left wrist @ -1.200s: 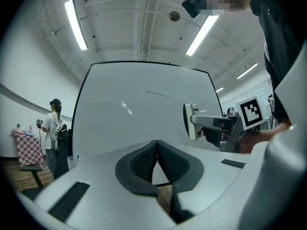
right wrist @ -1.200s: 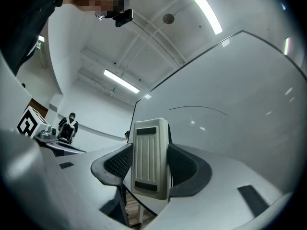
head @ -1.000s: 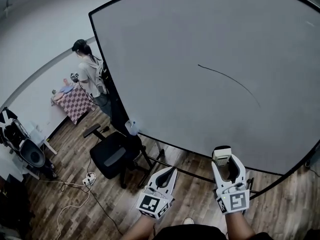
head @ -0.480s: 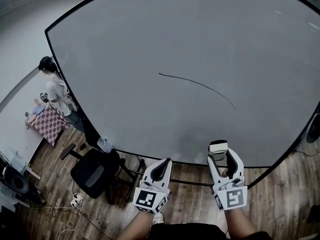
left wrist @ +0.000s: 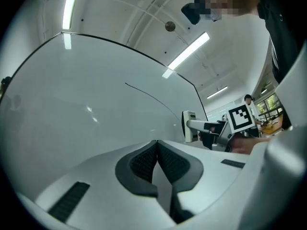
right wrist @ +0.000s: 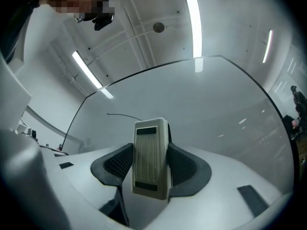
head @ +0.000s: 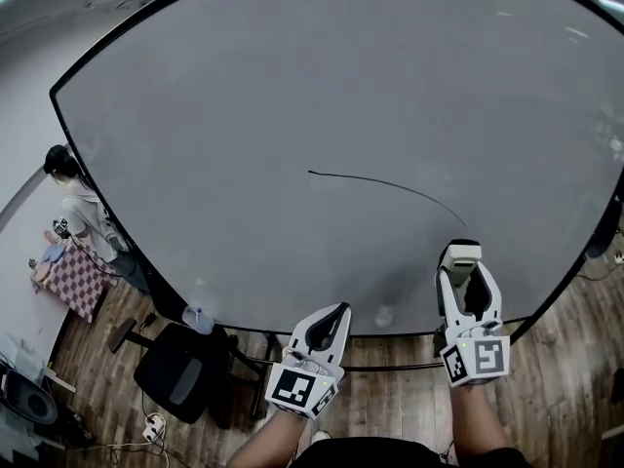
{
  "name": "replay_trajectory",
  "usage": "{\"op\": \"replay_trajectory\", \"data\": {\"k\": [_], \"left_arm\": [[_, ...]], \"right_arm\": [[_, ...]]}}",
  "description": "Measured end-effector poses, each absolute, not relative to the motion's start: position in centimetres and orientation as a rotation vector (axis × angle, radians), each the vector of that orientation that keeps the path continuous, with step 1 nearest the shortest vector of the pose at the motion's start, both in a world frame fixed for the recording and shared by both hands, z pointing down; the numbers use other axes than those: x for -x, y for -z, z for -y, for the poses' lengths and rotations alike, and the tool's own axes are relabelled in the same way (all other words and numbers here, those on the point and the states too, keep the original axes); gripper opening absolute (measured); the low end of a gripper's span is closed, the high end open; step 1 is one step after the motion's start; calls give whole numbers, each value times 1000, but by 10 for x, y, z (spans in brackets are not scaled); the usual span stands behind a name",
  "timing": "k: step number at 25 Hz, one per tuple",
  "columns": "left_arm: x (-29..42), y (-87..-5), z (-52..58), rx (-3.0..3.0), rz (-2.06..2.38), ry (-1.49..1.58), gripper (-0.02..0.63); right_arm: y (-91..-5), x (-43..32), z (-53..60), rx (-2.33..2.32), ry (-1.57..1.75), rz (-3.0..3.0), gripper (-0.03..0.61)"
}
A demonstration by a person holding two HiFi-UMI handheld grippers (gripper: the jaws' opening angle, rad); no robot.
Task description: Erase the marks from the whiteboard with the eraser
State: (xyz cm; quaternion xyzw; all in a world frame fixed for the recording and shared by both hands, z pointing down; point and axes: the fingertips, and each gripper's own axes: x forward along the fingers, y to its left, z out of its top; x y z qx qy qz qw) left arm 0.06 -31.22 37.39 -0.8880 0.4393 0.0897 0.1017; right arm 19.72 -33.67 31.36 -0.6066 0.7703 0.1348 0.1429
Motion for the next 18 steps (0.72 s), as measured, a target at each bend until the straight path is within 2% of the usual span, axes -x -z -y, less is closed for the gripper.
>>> {"op": "replay_trajectory", "data": {"k": [18], "left_arm": [[38,-362,347,2708,-1071,-332,18]], "right_arm": [[-283,-237,378,1980,-201,-1832,252]]}}
